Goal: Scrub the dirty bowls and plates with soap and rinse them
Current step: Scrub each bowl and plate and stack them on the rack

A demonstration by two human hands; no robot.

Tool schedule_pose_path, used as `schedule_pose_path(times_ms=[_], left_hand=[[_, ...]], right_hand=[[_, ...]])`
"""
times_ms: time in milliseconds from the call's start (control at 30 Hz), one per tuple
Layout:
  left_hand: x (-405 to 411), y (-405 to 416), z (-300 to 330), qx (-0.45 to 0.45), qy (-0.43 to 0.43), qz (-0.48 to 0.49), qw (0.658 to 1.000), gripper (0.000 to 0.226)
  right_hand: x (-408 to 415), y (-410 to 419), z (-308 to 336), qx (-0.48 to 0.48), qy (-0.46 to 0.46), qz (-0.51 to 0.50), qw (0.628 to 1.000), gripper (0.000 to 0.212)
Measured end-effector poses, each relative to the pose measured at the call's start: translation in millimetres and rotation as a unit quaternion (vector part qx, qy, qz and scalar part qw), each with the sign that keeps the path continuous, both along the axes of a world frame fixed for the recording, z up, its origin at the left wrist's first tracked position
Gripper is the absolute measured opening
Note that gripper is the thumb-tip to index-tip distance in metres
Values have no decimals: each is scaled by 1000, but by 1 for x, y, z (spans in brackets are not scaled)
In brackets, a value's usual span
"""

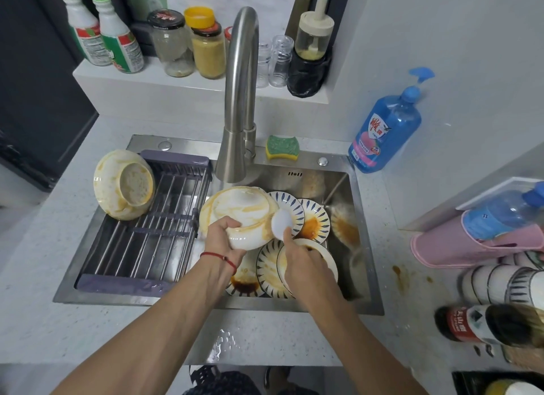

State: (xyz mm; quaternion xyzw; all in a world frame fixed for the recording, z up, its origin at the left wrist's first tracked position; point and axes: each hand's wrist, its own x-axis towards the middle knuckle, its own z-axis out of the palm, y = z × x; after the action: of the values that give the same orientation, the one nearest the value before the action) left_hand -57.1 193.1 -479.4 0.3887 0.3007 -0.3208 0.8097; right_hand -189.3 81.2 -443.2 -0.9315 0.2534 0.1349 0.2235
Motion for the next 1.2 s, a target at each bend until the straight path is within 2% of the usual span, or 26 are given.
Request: schedule_pose_path(times_ms=[133,200,267,367,500,600,733,767,867,933,1000,1067,1200], left_hand=[[1,-6,3,6,2,2,1000,40],[2,-8,5,2,-1,4,1000,47],[3,-9,3,11,1,0,1000,56],[4,-8,5,27,-3,-8,1000,44],[4,-8,7,27,-1,-3,1000,54],[5,-10,10,40,-8,-8,999,45],[8,-5,4,56,-11,-1,998,68],[8,-4,1,66,-19,-7,998,64],[1,0,4,109,-66,-59,990,33],[-2,2,5,148,-118,-103,976,38],[-6,3,4,167,-187,-139,958,55],[-9,2,4,168,-236,-167,942,66],[-2,7,2,148,-244,-176,942,69]], right_hand=[[-6,15,5,-2,-4,35,999,84],[-1,2,6,-29,-6,4,1000,82],[-1,8,5,-32,-2,18,999,84],[-8,18,8,-22,2,60,998,87],[-2,9,8,-39,0,44,998,85],[-9,21,5,-26,2,64,998,91],[-7,6,6,-37,10,65,997,85],[-7,2,10,-33,14,71,997,82],[-2,-20,17,-44,16,41,998,69],[6,-25,17,-25,16,34,999,63],[15,-19,16,23,20,7,1000,59],[30,-18,12,31,16,-19,999,59],[29,3,15,65,-12,33,997,62]])
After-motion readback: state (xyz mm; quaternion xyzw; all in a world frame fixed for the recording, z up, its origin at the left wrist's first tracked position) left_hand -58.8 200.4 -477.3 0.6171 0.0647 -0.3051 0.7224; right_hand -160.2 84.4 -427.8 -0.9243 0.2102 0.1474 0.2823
